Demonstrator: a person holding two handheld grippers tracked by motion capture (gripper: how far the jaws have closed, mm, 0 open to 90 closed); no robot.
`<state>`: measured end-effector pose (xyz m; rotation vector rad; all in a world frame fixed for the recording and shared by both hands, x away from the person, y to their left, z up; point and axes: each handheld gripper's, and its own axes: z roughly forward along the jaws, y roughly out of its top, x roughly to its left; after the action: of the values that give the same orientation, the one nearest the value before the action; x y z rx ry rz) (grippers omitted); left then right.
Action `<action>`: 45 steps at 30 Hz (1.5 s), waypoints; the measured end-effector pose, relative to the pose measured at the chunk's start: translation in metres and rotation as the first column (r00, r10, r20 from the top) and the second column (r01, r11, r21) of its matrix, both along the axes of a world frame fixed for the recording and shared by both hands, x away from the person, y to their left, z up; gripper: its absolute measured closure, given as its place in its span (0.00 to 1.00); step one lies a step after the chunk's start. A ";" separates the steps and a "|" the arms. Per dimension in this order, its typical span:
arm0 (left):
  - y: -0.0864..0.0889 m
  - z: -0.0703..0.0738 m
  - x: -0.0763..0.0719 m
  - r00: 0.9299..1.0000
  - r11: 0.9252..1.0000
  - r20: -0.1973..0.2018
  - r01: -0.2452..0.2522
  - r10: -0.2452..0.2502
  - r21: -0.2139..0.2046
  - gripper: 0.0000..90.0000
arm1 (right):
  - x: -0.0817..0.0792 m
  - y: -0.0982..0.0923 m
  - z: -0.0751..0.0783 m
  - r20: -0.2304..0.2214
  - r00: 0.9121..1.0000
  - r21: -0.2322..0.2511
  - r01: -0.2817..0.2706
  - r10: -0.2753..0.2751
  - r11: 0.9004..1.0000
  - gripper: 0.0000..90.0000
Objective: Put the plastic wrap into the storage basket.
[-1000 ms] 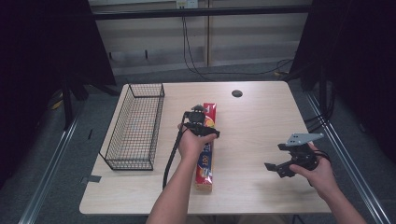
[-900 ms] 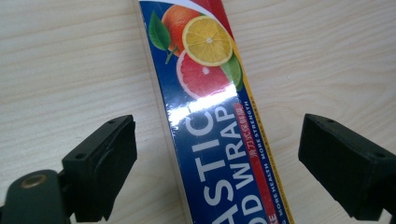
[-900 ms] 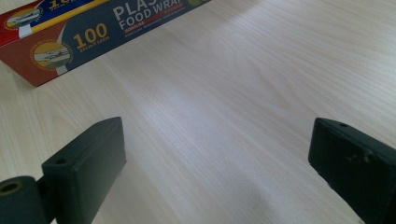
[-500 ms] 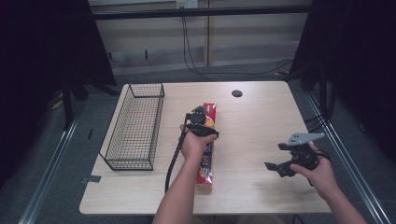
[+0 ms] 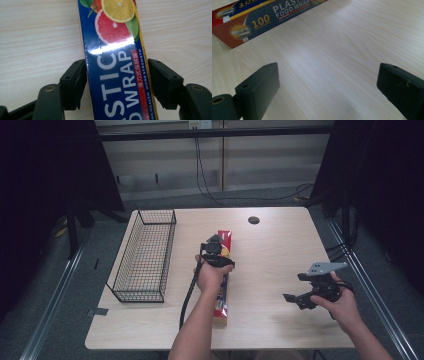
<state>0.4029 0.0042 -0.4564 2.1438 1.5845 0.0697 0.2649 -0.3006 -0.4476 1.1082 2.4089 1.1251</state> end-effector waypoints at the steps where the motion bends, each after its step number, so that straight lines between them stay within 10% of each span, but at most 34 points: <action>1: -0.003 0.001 0.000 1.000 1.000 -0.010 -0.015 0.015 0.010 0.39 | 0.000 0.000 0.000 0.005 1.000 0.000 0.004 -0.004 1.000 0.05; 14: -0.002 0.013 0.002 0.997 0.990 -0.074 -0.021 0.031 0.138 0.48 | 0.000 -0.001 0.002 0.013 1.000 0.029 0.001 -0.001 1.000 0.05; 45: 0.050 0.072 0.004 0.992 0.986 -0.100 -0.067 0.083 0.155 0.49 | 0.001 0.000 0.003 0.022 1.000 0.030 -0.008 0.007 1.000 0.05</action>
<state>0.4067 0.0547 -0.3843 2.2351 1.7726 0.1057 0.2655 -0.3002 -0.4444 1.0904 2.3890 1.1731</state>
